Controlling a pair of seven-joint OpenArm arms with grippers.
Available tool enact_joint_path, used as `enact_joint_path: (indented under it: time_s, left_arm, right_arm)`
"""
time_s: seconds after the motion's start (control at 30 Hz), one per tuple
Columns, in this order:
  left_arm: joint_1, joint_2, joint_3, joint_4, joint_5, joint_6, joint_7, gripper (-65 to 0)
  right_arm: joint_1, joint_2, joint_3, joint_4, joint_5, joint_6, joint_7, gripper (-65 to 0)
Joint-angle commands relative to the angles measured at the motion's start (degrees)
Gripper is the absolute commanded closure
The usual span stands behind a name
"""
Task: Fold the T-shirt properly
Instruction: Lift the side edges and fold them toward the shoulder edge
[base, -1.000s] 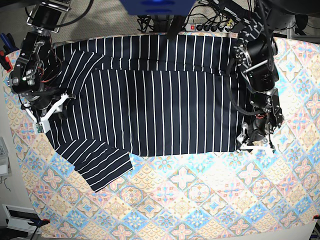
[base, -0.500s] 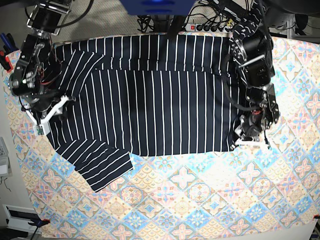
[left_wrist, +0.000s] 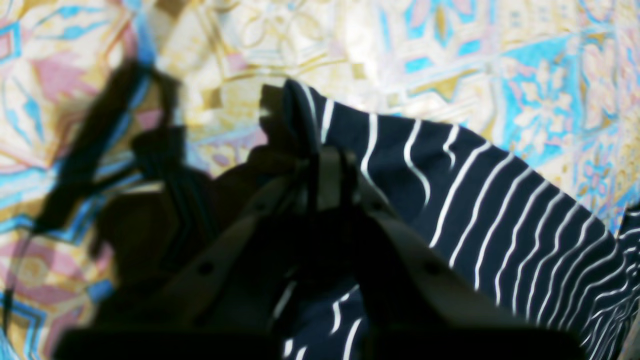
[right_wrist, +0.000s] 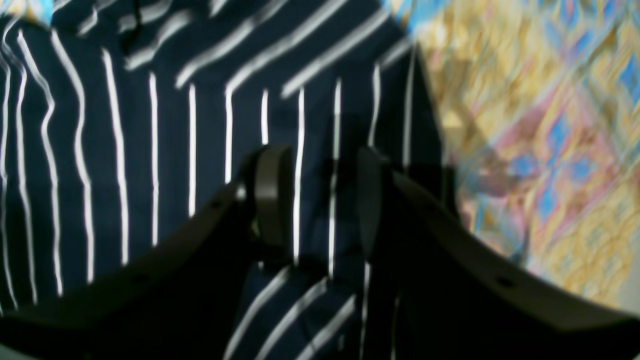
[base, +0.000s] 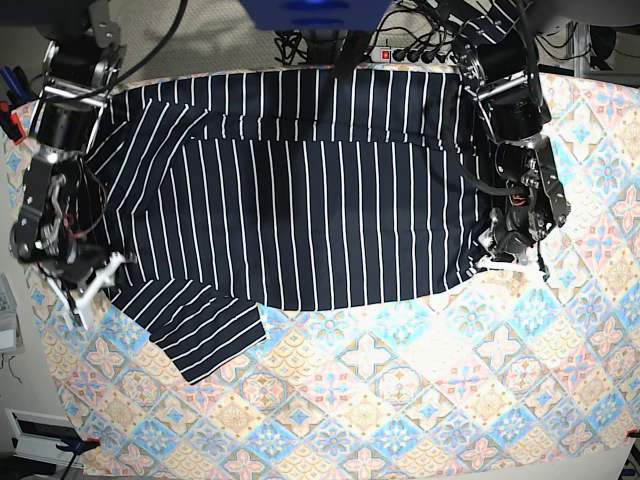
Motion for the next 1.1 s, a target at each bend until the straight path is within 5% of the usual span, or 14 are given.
enact_joint_path:
  time_s: [0.0, 0.23, 0.53, 0.7, 1.07]
  left_arm:
    - [-0.96, -0.61, 0.0, 1.03, -0.41, -0.24, -0.59, 0.0]
    - [-0.35, -0.61, -0.09, 1.03, -0.5, -0.24, -0.59, 0.0]
    - [-0.26, -0.7, -0.09, 1.03, -0.5, -0.24, -0.59, 0.0]
    - [-0.26, -0.7, -0.09, 1.03, -0.5, -0.24, -0.59, 0.0]
    - [0.09, -0.88, -0.17, 1.3, -0.58, -0.32, -0.59, 0.0]
  right_arm:
    - [2.07, 1.27, -1.21, -0.77, 0.57, 0.14, 1.94, -20.7]
    - [8.67, 3.38, -8.5, -16.69, 0.57, 0.14, 11.43, -21.7]
    - [11.13, 5.05, -10.79, -26.01, 0.48, 0.14, 18.91, -51.2]
    - [11.13, 4.88, -10.79, -26.18, 0.48, 0.14, 19.35, -51.7]
    - [11.22, 4.88, -10.88, -41.57, 0.48, 0.05, 31.92, -51.7]
